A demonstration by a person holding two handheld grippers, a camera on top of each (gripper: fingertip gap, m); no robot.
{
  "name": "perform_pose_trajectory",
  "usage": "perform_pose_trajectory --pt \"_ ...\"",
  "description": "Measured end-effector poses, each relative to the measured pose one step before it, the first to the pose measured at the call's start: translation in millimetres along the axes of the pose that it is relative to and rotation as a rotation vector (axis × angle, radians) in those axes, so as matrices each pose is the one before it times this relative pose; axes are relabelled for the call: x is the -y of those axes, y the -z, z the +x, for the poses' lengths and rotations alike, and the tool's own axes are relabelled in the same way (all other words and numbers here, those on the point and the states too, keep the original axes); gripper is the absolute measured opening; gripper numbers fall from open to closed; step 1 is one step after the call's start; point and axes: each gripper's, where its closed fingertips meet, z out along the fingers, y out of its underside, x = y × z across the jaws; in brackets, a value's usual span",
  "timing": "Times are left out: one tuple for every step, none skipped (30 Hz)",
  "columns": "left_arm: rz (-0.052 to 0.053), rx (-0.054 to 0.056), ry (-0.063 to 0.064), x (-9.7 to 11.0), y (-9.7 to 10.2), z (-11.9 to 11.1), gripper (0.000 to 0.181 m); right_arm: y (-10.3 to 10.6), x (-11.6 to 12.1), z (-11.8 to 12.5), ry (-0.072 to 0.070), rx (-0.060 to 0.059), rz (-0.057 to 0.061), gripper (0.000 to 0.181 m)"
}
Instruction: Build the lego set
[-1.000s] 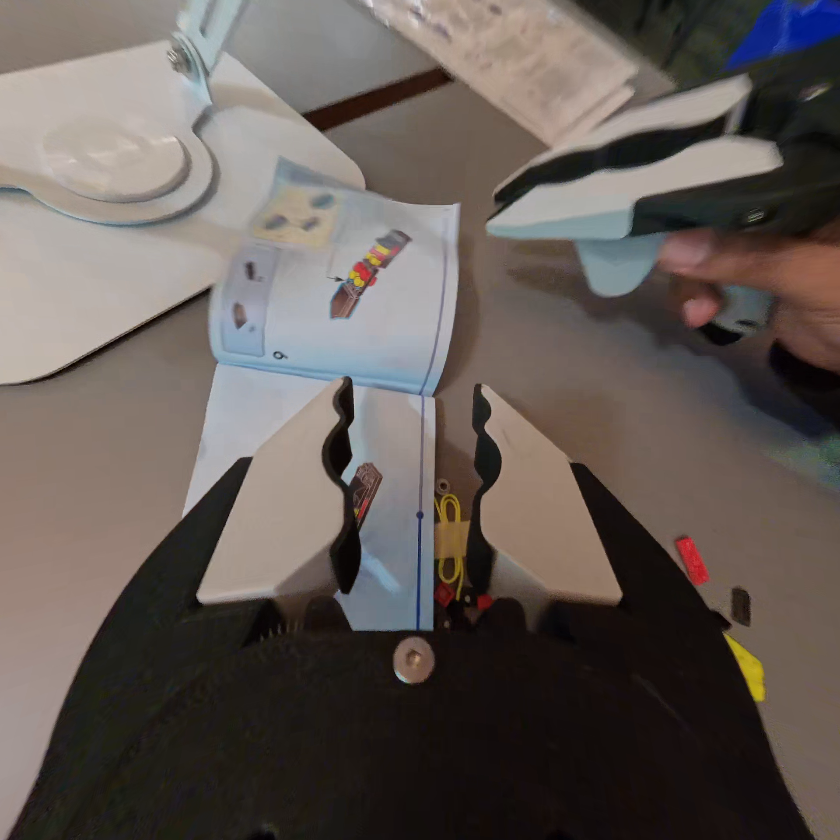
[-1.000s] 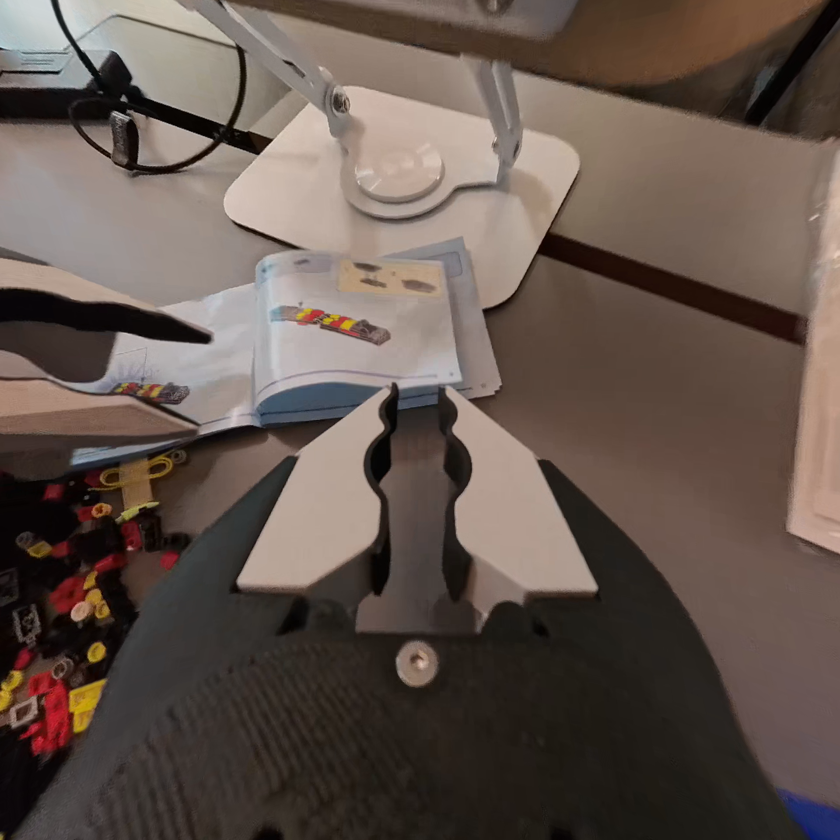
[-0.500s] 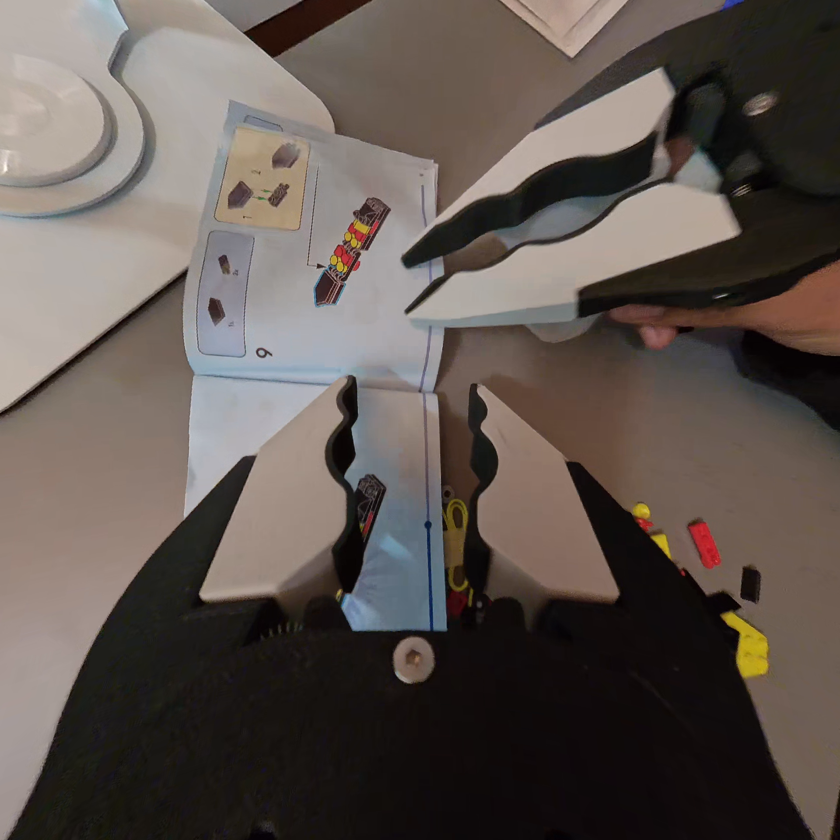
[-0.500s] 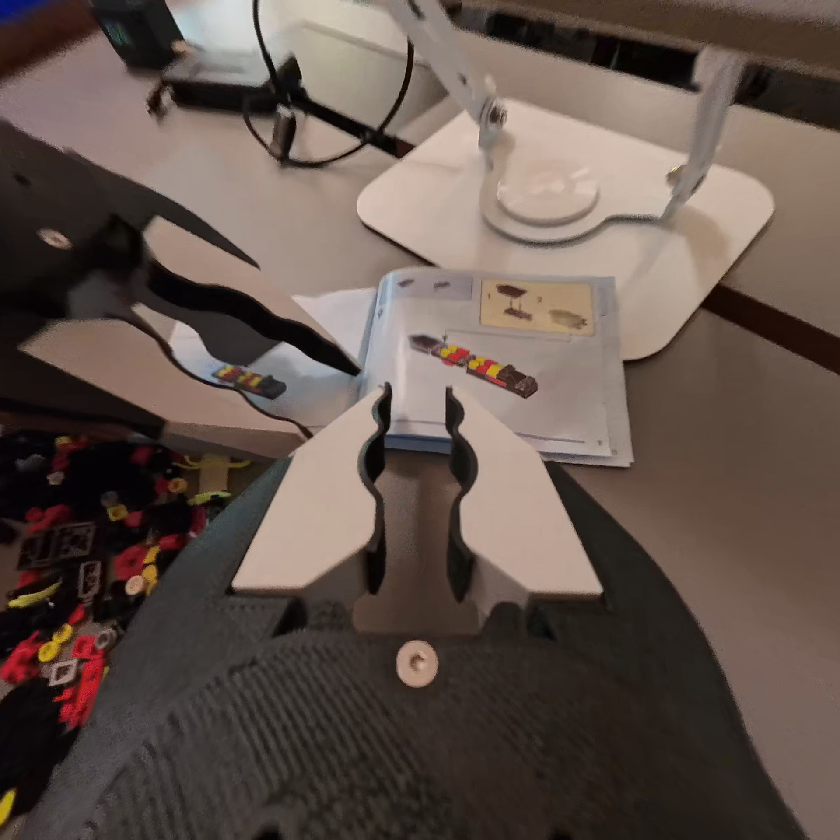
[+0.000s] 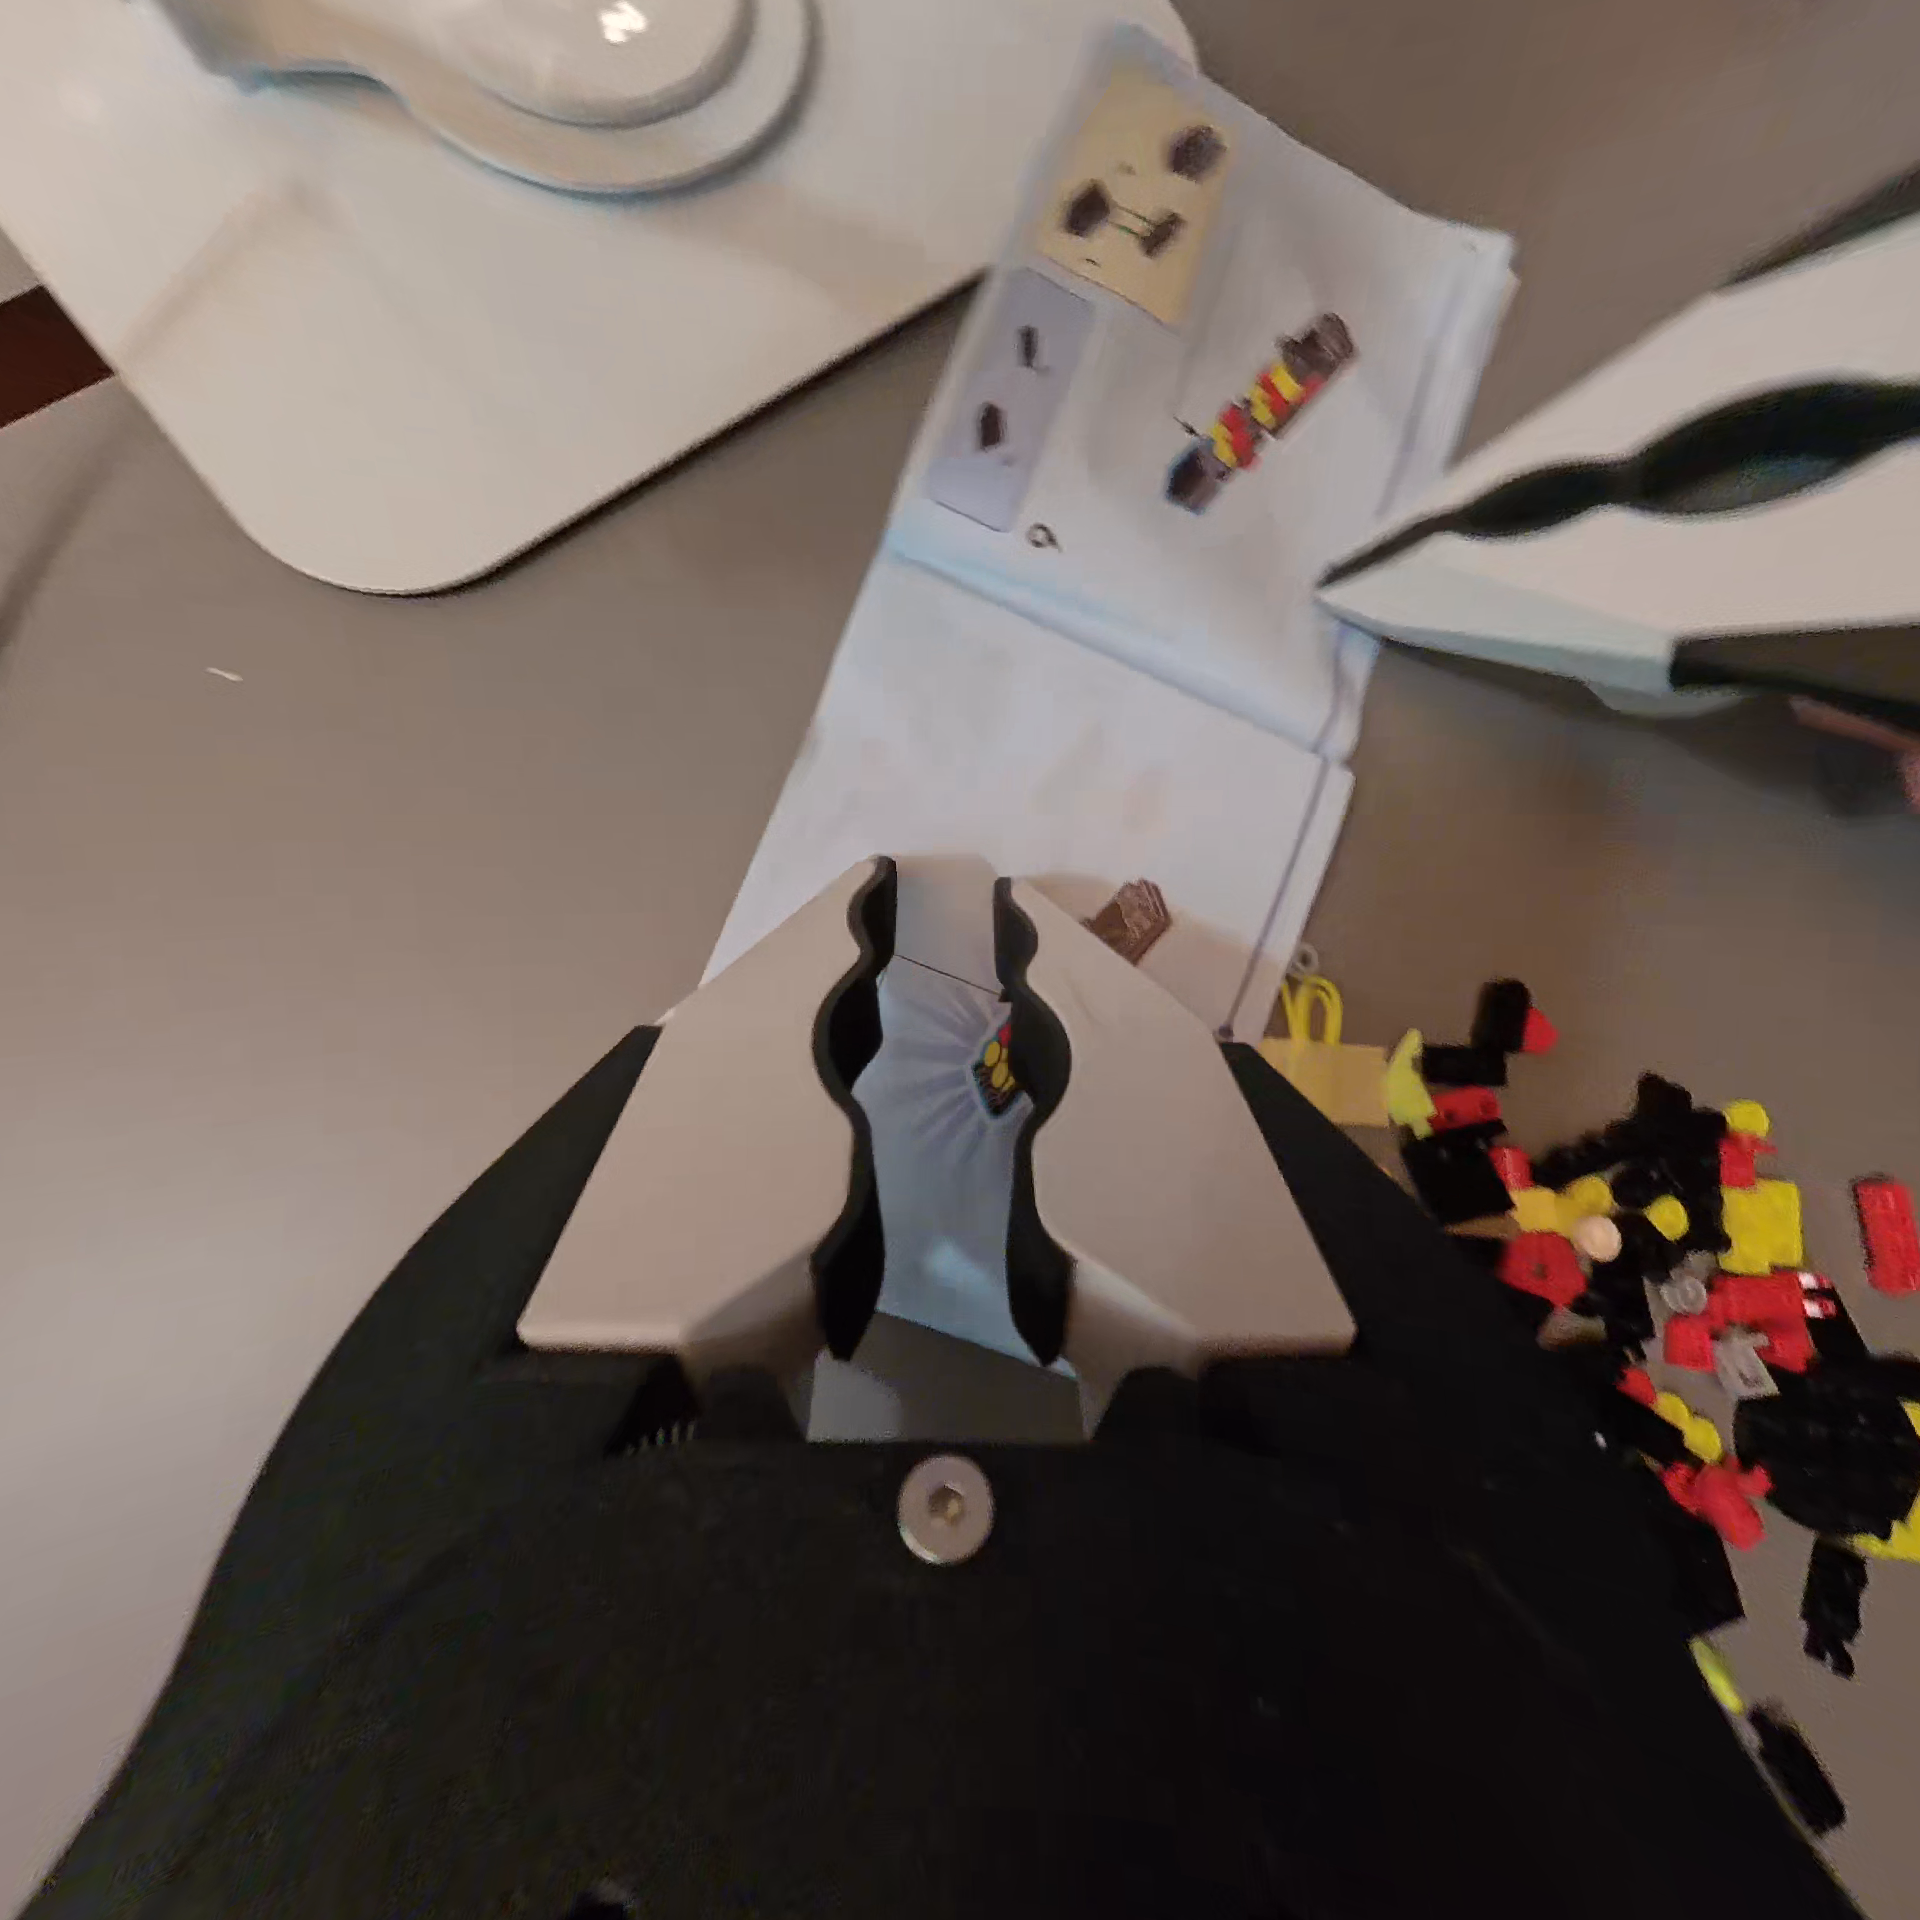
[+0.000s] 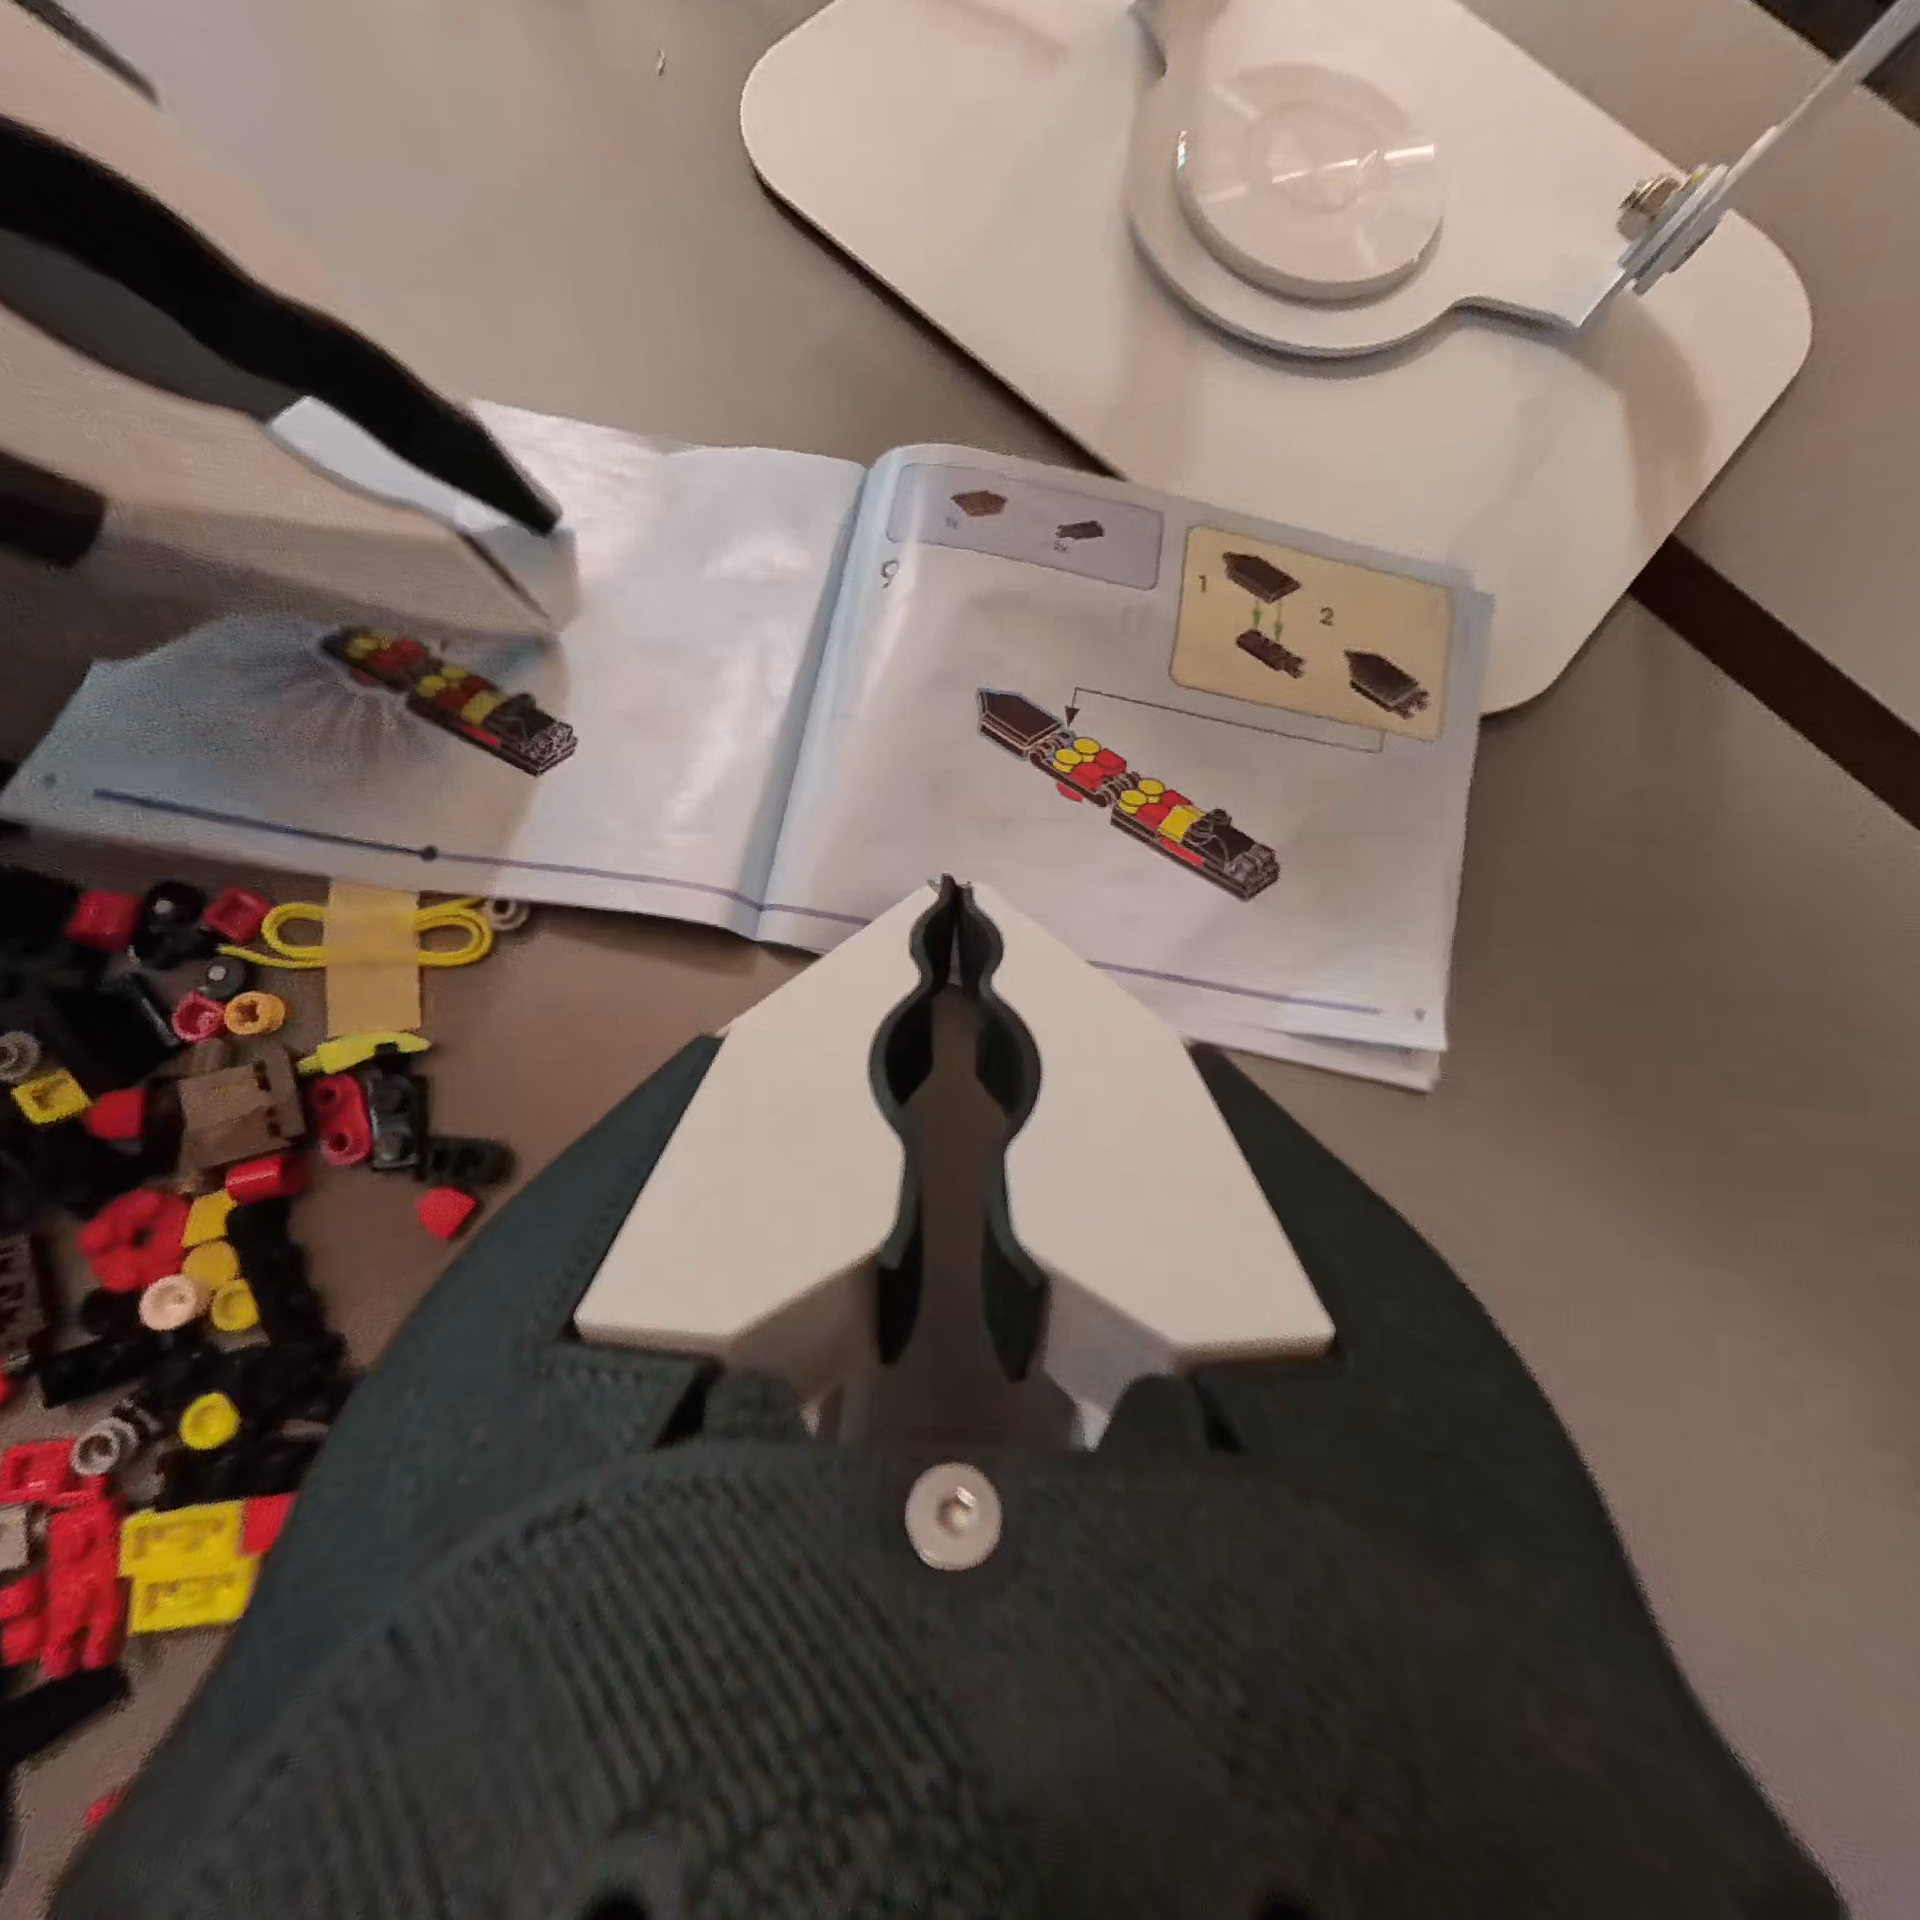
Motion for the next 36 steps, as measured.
perform_pose_trajectory --pt "0.0101 0.0052 0.0170 2.21 -1.10 -4.05 0.015 0.78 -0.58 -2.84 0.0012 0.0002 -0.0105 0.000" --pt "0.0048 0.0008 0.0071 1.79 -1.02 -3.20 0.014 0.70 -0.48 -3.17 0.0006 0.0013 -0.0107 0.000" --pt "0.0023 0.0094 0.0044 1.63 -0.37 -4.30 0.015 0.52 -0.29 -3.16 0.0011 0.0016 -0.0110 0.000" --pt "0.0054 0.0206 0.0014 1.66 -0.01 -5.92 0.014 0.21 0.17 -3.87 0.0021 0.0074 -0.0095 0.000" --pt "0.0124 0.0345 0.0003 2.23 0.39 -7.88 0.013 -0.06 0.53 -4.69 0.0019 0.0133 -0.0059 0.000" --pt "0.0150 0.0268 -0.0036 2.24 1.13 -6.44 0.013 -0.33 0.94 -4.22 0.0014 0.0119 -0.0033 0.000" --pt "0.0197 0.0000 -0.0017 2.87 2.42 -1.81 0.013 -0.34 0.72 -2.31 0.0039 0.0027 -0.0033 0.000" --pt "0.0194 -0.0219 0.0026 2.98 3.58 2.12 0.014 -0.22 0.43 -0.70 0.0080 -0.0063 -0.0033 0.000" --pt "0.0189 -0.0333 0.0042 3.17 4.39 4.91 0.018 -0.04 0.66 -0.43 0.0110 -0.0063 -0.0016 0.001" --pt "0.0227 -0.0487 -0.0007 3.75 4.64 8.88 0.023 0.01 0.73 -1.44 0.0105 0.0011 0.0003 0.004" --pt "0.0186 -0.0549 -0.0090 3.07 3.76 11.72 0.026 0.21 0.86 -2.08 0.0055 0.0067 0.0022 0.005" --pt "0.0068 -0.0410 -0.0141 1.44 1.66 10.74 0.029 0.36 1.59 -2.04 0.0005 0.0081 0.0058 0.006" --pt "-0.0050 -0.0232 -0.0191 -0.28 -0.72 8.67 0.032 0.54 2.65 -2.25 -0.0004 0.0105 0.0121 0.008" --pt "-0.0166 -0.0123 -0.0243 -2.00 -2.65 6.82 0.034 0.61 3.43 -2.09 0.0003 0.0114 0.0166 0.009" --pt "-0.0208 -0.0005 -0.0233 -2.93 -3.87 4.45 0.035 0.60 3.83 -1.61 0.0017 0.0100 0.0182 0.010" --pt "-0.0167 0.0090 -0.0196 -2.76 -4.20 2.36 0.034 0.31 4.39 -2.31 0.0053 0.0151 0.0215 0.011" --pt "-0.0123 0.0106 -0.0173 -2.50 -4.12 1.44 0.034 -0.17 4.08 -3.05 0.0062 0.0204 0.0220 0.012" --pt "-0.0109 0.0085 -0.0143 -2.53 -3.75 0.91 0.034 -1.05 2.15 -2.05 0.0016 0.0152 0.0133 0.013" --pt "-0.0112 0.0063 -0.0112 -2.64 -3.42 0.65 0.034 -2.27 -0.14 -0.86 -0.0019 0.0089 0.0025 0.013" --pt "-0.0118 0.0062 -0.0074 -2.68 -2.77 -0.02 0.033 -2.87 -2.45 -0.27 -0.0035 0.0070 -0.0084 0.012" --pt "-0.0133 0.0107 -0.0049 -2.83 -2.44 -1.02 0.033 -2.75 -3.99 0.59 -0.0048 0.0017 -0.0173 0.012" --pt "-0.0075 0.0046 -0.0037 -2.00 -1.39 -0.52 0.033 -1.71 -2.75 1.05 -0.0030 -0.0018 -0.0092 0.012" --pt "0.0031 0.0017 0.0027 -0.04 -0.26 -0.52 0.033 -0.29 -0.60 0.66 -0.0022 0.0005 0.0039 0.012" --pt "-0.0023 0.0100 0.0060 -0.60 0.01 -2.22 0.031 0.25 -0.64 0.69 -0.0063 0.0018 0.0008 0.011" --pt "-0.0089 0.0133 0.0012 -1.65 -0.34 -3.28 0.030 0.25 -0.88 0.60 -0.0132 0.0052 -0.0031 0.011" --pt "-0.0027 0.0007 -0.0003 -1.00 -0.34 -1.48 0.030 0.09 -0.38 0.20 -0.0199 0.0092 0.0008 0.011" --pt "0.0060 -0.0019 0.0074 0.19 0.10 -1.20 0.028 0.08 -0.05 0.63 -0.0236 0.0075 0.0039 0.011" --pt "0.0057 0.0004 0.0052 0.13 -0.02 -1.30 0.025 0.05 -0.02 1.26 -0.0219 0.0033 0.0047 0.009" --pt "0.0044 0.0003 0.0016 0.09 0.01 -0.84 0.023 0.14 -0.11 1.24 -0.0146 0.0006 0.0032 0.006" --pt "0.0033 -0.0004 -0.0015 -0.06 0.02 -0.26 0.023 -0.02 -0.03 0.90 -0.0060 -0.0004 0.0013 0.004" --pt "0.0022 0.0004 -0.0028 0.11 0.01 0.01 0.023 0.05 0.12 0.19 0.0008 -0.0007 -0.0018 0.003" --pt "0.0013 0.0008 -0.0015 -0.01 -0.07 0.01 0.023 -0.10 0.01 -0.12 0.0058 -0.0026 -0.0060 0.003" --pt "0.0012 0.0004 -0.0020 -0.03 0.08 0.06 0.023 -0.34 0.62 -0.44 0.0106 -0.0038 -0.0058 0.003" --pt "0.0016 -0.0005 -0.0029 0.03 -0.07 0.00 0.023 -0.69 1.83 -1.29 0.0153 -0.0017 0.0032 0.001" --pt "0.0017 -0.0009 -0.0017 -0.06 0.03 -0.03 0.023 -1.04 3.15 -2.00 0.0173 0.0004 0.0129 0.000" --pt "0.0008 -0.0007 -0.0022 0.05 -0.01 0.07 0.023 -1.34 2.89 -2.13 0.0172 0.0005 0.0109 0.000"
